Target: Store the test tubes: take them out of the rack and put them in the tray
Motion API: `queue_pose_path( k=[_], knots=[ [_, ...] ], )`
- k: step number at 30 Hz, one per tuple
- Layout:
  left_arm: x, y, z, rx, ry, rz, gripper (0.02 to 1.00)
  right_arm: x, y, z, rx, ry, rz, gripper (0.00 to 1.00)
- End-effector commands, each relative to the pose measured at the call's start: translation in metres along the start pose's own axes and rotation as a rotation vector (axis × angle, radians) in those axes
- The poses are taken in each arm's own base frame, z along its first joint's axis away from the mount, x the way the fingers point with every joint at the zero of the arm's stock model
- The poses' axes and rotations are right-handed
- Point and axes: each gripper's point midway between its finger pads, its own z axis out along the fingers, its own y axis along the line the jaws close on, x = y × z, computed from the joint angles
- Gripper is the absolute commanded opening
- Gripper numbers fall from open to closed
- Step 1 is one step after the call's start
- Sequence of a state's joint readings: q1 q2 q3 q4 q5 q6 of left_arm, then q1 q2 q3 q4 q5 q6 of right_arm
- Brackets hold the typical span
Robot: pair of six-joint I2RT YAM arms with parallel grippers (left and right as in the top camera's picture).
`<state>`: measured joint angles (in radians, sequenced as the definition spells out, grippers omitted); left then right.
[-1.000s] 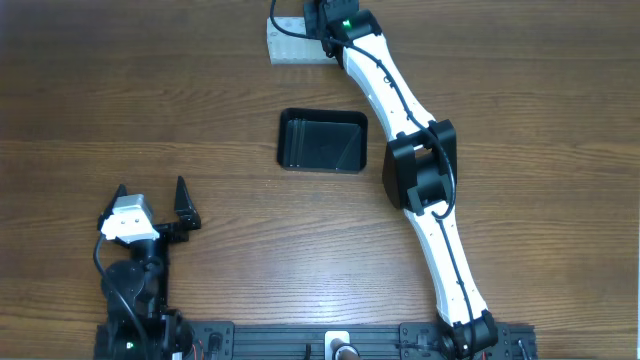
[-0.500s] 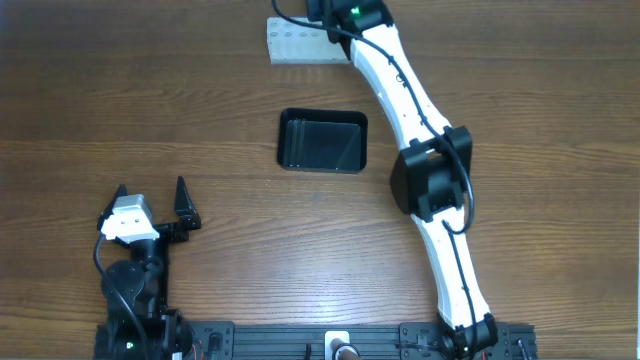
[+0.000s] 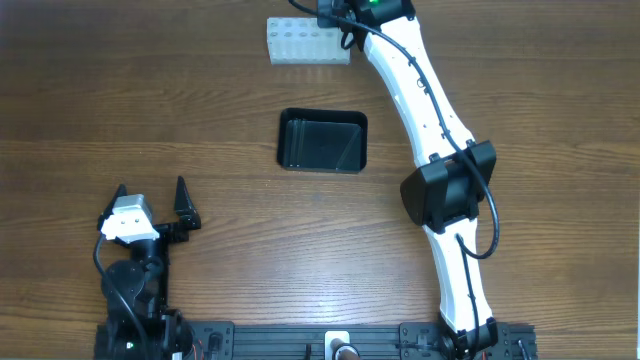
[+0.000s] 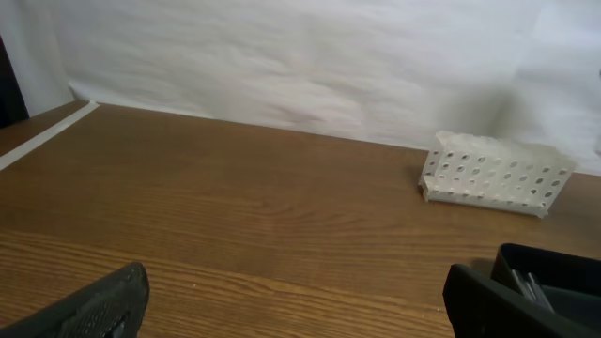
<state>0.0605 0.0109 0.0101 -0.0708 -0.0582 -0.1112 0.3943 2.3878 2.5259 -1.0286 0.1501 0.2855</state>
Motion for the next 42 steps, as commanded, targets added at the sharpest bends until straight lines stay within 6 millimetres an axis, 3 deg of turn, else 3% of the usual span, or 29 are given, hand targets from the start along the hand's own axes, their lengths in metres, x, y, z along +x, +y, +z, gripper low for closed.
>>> queue_pose_path(
  k=[1,8,14,20,30,42],
  knots=[
    [0.001,-0.001,0.0,0.007,-0.002,0.018,0.996,0.028,0.021,-0.022,-0.079,0.124,0.104,0.045],
    [0.001,-0.001,0.0,0.007,-0.002,0.018,0.998,0.086,0.018,-0.035,-0.021,0.357,0.142,0.009],
    [0.001,-0.001,0.0,0.007,-0.002,0.018,0.996,0.113,0.025,-0.043,-0.057,0.488,0.181,0.053],
    [0.001,-0.001,0.0,0.007,-0.002,0.018,0.998,0.138,0.032,-0.033,-0.076,0.6,0.202,0.04],
    [0.001,-0.001,0.0,0.007,-0.002,0.018,0.998,0.158,0.034,-0.012,-0.058,0.662,0.196,0.034],
    [0.001,-0.001,0.0,0.007,-0.002,0.018,0.998,0.182,0.023,0.007,0.027,0.726,0.17,0.04]
  ],
)
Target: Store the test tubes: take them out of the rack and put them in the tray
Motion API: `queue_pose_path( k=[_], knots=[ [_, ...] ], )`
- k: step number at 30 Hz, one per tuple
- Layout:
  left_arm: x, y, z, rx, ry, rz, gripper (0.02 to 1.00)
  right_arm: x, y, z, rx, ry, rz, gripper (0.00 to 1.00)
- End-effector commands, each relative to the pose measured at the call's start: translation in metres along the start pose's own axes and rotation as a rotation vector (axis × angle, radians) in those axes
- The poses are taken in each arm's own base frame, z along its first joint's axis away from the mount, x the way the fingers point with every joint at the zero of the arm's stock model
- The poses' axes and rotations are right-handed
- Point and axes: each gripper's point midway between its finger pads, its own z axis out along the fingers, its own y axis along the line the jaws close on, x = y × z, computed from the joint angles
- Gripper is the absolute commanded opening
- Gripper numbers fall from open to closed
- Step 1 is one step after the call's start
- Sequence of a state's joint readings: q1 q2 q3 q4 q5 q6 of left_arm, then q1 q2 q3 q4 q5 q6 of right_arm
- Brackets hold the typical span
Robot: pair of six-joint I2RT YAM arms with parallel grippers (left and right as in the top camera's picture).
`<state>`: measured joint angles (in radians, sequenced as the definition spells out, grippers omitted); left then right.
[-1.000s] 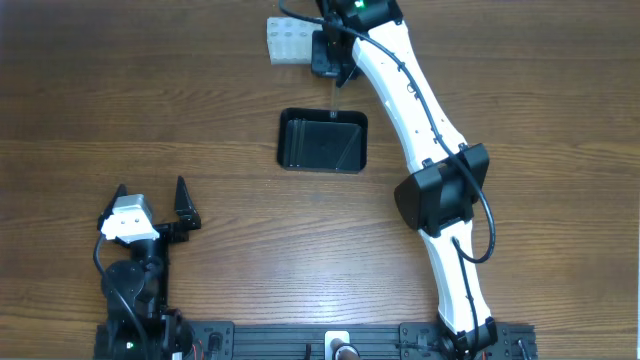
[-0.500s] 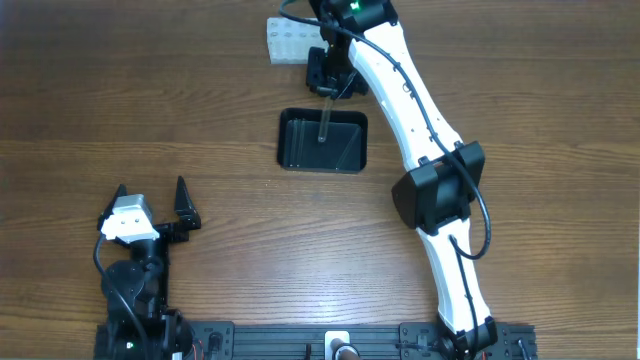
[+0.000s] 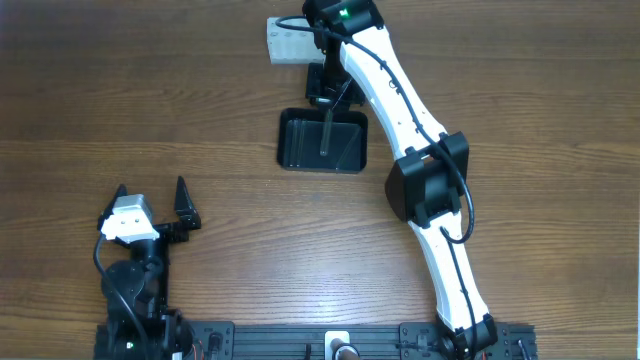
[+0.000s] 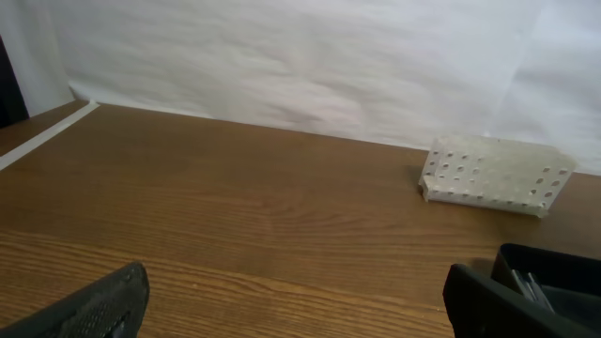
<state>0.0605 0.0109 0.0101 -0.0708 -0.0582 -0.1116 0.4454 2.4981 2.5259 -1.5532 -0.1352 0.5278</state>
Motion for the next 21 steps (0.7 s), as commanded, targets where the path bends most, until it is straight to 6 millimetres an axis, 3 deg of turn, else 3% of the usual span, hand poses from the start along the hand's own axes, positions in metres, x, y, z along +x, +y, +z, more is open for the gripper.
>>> queue_pose_path(
  k=[1,21],
  knots=[
    [0.001,-0.001,0.0,0.007,-0.002,0.018,0.998,0.001,-0.006,0.018,0.05,0.023,0.008,0.042],
    [0.001,-0.001,0.0,0.007,-0.002,0.018,0.998,-0.002,-0.013,0.063,0.091,0.077,0.017,0.051]
  ],
)
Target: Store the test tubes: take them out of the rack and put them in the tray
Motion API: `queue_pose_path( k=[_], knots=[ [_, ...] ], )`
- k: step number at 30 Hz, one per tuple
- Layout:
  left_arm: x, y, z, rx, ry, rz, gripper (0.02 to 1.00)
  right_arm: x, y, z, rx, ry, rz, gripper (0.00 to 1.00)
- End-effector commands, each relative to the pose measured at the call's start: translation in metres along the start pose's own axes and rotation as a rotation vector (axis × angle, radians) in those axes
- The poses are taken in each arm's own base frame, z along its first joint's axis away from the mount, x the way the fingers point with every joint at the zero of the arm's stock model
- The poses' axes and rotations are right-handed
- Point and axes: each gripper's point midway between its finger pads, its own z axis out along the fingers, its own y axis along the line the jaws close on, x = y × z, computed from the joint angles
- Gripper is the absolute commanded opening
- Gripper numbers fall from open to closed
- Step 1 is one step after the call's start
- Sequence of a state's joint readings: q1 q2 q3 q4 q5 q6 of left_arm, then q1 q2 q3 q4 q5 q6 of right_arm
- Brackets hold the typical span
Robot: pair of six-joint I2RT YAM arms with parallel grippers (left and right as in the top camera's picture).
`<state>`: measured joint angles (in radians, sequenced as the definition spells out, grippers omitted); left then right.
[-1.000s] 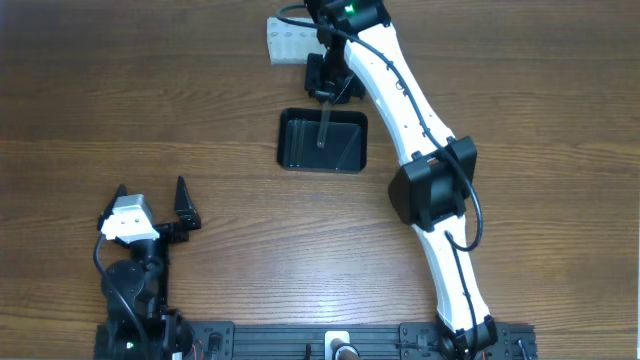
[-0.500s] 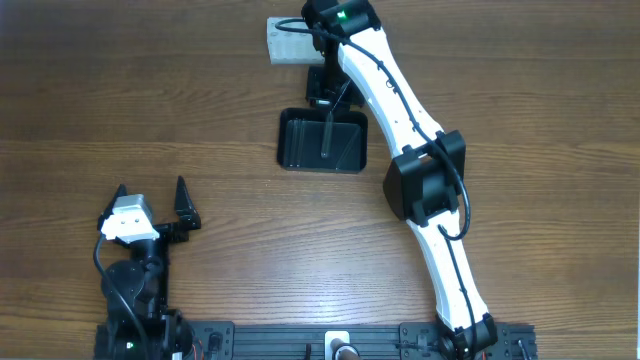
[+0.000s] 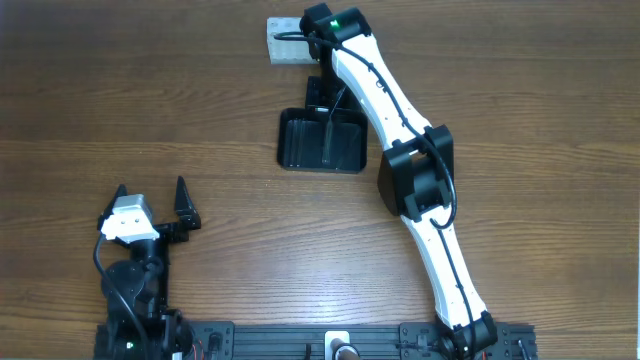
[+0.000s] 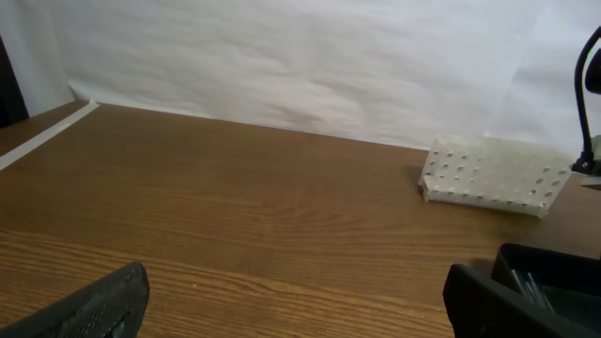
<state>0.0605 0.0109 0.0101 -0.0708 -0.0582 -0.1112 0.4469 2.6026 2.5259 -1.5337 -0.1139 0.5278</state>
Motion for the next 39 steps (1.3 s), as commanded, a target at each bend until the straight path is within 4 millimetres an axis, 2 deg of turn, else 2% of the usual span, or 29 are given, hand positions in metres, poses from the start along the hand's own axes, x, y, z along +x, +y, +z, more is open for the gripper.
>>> queue_pose_path(
  k=[1,20,24,27,29,32,34,36,39],
  knots=[
    [0.001,-0.001,0.0,0.007,-0.002,0.018,0.996,0.0,-0.003,0.016,0.031,0.017,0.009,0.051],
    [0.001,-0.001,0.0,0.007,-0.002,0.018,0.998,-0.002,-0.004,0.039,0.04,0.032,0.01,0.08],
    [0.001,-0.001,0.0,0.007,-0.002,0.018,0.996,0.0,-0.003,0.041,0.044,0.038,0.006,0.174],
    [0.001,-0.001,0.0,0.007,-0.002,0.018,0.998,-0.002,-0.002,0.041,0.037,0.028,0.004,0.336],
    [0.001,-0.001,0.0,0.007,-0.002,0.018,0.998,-0.004,0.0,0.041,0.032,0.02,0.002,0.4],
    [0.001,-0.001,0.0,0.007,-0.002,0.018,0.998,-0.005,0.005,0.033,0.011,0.008,-0.002,0.465],
    [0.001,-0.001,0.0,0.007,-0.002,0.018,0.998,-0.005,0.011,0.022,-0.022,-0.006,-0.01,0.503],
    [0.001,-0.001,0.0,0.007,-0.002,0.018,0.998,-0.007,0.017,0.005,-0.059,-0.031,-0.029,0.538],
    [0.001,-0.001,0.0,0.007,-0.002,0.018,0.998,-0.007,0.021,-0.031,-0.093,-0.091,-0.041,0.59]
  ],
)
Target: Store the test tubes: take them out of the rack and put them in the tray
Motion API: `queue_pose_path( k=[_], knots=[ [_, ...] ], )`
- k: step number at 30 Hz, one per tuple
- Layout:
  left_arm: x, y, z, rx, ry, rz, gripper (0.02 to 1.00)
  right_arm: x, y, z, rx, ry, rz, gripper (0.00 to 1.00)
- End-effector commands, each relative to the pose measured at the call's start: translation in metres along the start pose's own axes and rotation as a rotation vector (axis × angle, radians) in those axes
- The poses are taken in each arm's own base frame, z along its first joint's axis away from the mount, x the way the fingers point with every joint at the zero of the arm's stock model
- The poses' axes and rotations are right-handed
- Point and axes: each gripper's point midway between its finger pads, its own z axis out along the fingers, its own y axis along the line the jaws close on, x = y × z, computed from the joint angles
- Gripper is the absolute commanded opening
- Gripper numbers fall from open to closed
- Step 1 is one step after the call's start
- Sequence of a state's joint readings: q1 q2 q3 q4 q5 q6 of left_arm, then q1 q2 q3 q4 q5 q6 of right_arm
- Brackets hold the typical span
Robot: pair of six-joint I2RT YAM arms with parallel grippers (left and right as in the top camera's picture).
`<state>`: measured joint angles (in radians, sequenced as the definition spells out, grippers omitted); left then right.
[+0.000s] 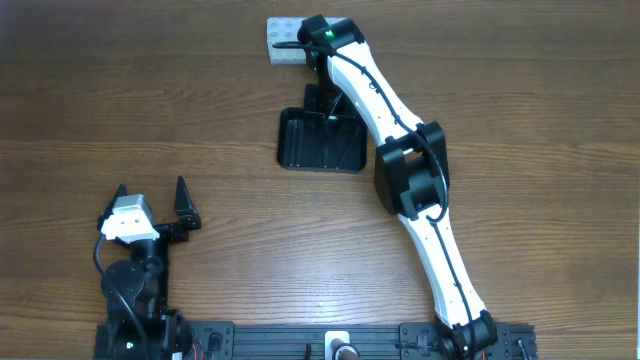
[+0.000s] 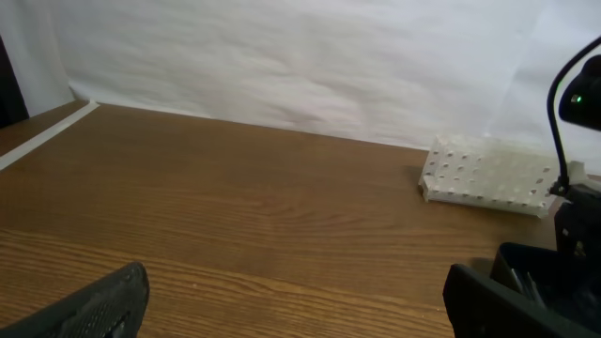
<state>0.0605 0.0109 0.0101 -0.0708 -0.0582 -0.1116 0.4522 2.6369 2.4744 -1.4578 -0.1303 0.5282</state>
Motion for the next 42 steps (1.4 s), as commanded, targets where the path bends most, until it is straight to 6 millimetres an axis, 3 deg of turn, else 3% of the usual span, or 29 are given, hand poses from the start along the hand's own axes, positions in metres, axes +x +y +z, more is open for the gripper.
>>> queue_pose_path(
  k=[1,5,11,13,19,26,30,35,38,42],
  knots=[
    [0.001,-0.001,0.0,0.007,-0.002,0.018,0.998,-0.002,0.018,-0.074,-0.097,-0.134,-0.061,0.603],
    [0.001,-0.001,0.0,0.007,-0.002,0.018,0.998,0.004,0.018,-0.125,-0.109,-0.239,-0.212,0.7],
    [0.001,-0.001,0.0,0.007,-0.002,0.018,0.998,0.012,-0.031,-0.187,0.102,-0.373,-0.327,0.801],
    [0.001,-0.001,0.0,0.007,-0.002,0.018,0.998,0.018,-0.04,-0.205,0.127,-0.401,-0.363,0.875],
    [0.001,-0.001,0.0,0.007,-0.002,0.018,0.998,0.045,-0.065,-0.262,0.119,-0.486,-0.37,0.936],
    [0.001,-0.001,0.0,0.007,-0.002,0.018,0.998,0.09,-0.103,-0.322,0.101,-0.592,-0.315,0.954],
    [0.001,-0.001,0.0,0.007,-0.002,0.018,0.998,0.123,-0.127,-0.337,0.115,-0.623,-0.287,0.982],
    [0.001,-0.001,0.0,0.007,-0.002,0.018,0.998,0.165,-0.166,-0.33,0.182,-0.636,-0.24,0.993],
    [0.001,-0.001,0.0,0.007,-0.002,0.018,0.998,0.175,-0.179,-0.321,0.172,-0.703,-0.217,0.993],
    [0.001,-0.001,0.0,0.007,-0.002,0.018,1.0,0.171,-0.187,-0.309,0.143,-0.85,-0.179,0.993]
  ],
)
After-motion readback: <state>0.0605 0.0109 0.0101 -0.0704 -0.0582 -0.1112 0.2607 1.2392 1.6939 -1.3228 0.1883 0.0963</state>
